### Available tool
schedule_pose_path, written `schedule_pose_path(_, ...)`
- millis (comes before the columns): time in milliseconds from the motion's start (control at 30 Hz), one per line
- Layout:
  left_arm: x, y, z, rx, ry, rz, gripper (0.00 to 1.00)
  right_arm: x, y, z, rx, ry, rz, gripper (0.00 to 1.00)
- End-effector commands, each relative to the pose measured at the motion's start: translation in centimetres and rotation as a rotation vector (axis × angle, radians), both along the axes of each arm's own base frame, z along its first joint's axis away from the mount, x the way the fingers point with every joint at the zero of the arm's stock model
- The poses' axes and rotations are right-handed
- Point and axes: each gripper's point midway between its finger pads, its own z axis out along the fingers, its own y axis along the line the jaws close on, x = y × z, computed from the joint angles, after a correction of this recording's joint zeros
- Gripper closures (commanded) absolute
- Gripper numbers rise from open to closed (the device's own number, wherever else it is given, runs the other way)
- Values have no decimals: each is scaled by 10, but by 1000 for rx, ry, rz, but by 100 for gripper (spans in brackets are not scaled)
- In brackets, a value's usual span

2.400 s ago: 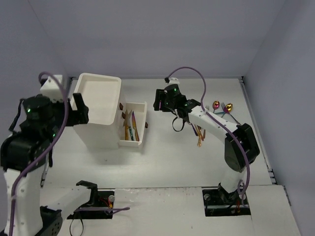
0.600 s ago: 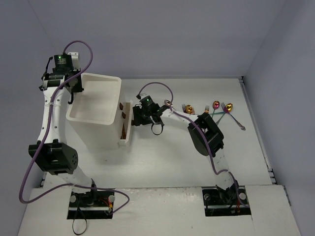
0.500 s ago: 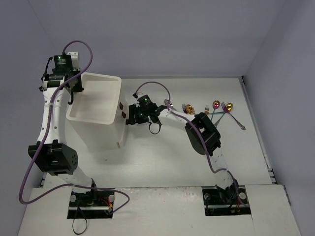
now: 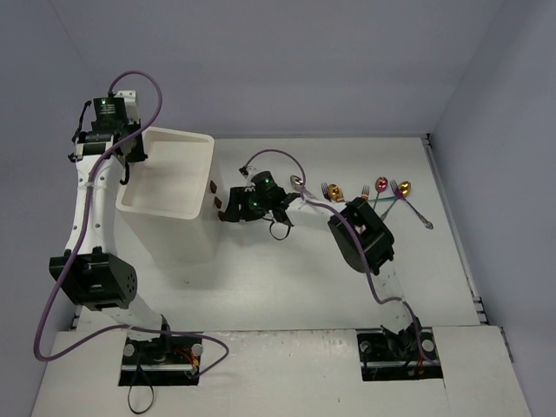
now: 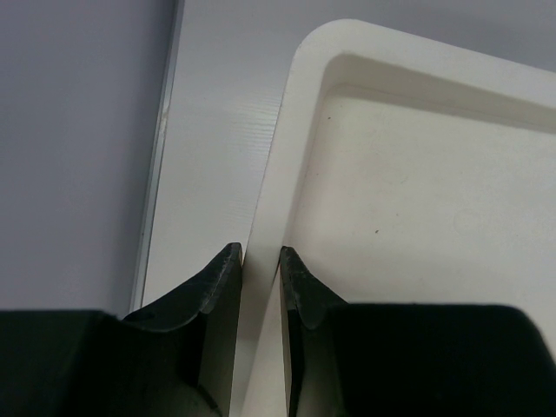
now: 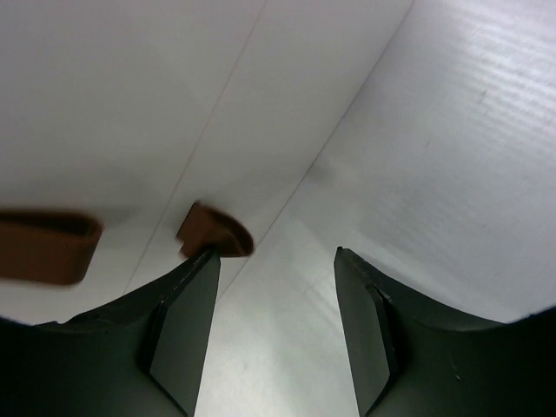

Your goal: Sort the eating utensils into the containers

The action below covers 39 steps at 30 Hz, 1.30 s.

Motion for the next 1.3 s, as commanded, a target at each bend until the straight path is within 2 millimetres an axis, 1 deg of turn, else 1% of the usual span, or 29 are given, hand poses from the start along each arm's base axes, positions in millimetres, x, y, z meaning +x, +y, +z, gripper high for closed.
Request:
schedule_pose_path(0, 4, -36, 1, -147, -16, -60, 100, -12, 13, 136, 278, -223, 175, 46)
schedule_pose_path(33, 4, -36, 1, -146, -18, -57, 100, -11, 7, 140, 275, -252, 193, 45)
schedule_pose_path(67, 3, -36, 1, -146, -18, -55, 100, -14, 7, 139, 278, -245, 211, 45)
schedule_pose_path(133, 4, -36, 1, -148, -16, -50, 100, -9, -2, 145, 277, -299, 249, 44)
schedule_pose_path(300, 3, -36, -2, -153, -9, -52, 100, -2, -10, 151, 293, -384, 371, 41)
schedule_pose_path(433, 2, -37, -1, -152, -11, -54, 100, 4, -14, 140, 296, -408, 445, 41)
schedule_pose_path(467, 2, -37, 0, -149, -13, -56, 100, 4, -15, 141, 300, -429, 475, 41)
schedule_pose_path(567, 0, -35, 1, -138, -16, -54, 100, 2, -15, 133, 290, -460, 524, 41)
schedule_pose_path(667, 0, -34, 1, -136, -15, -50, 100, 2, -12, 131, 283, -494, 546, 41)
schedule_pose_path(900, 0, -35, 0, -142, -13, -48, 100, 19, -2, 129, 225, -598, 519, 41)
schedule_pose_path(1033, 0, -34, -1, -139, -11, -44, 100, 21, 8, 129, 184, -689, 532, 42)
schedule_pose_path(1100, 0, -34, -1, -139, -9, -44, 100, 24, 12, 128, 167, -705, 530, 42)
schedule_pose_path(1267, 0, -33, -2, -135, -9, -38, 100, 19, 25, 118, 136, -714, 550, 42)
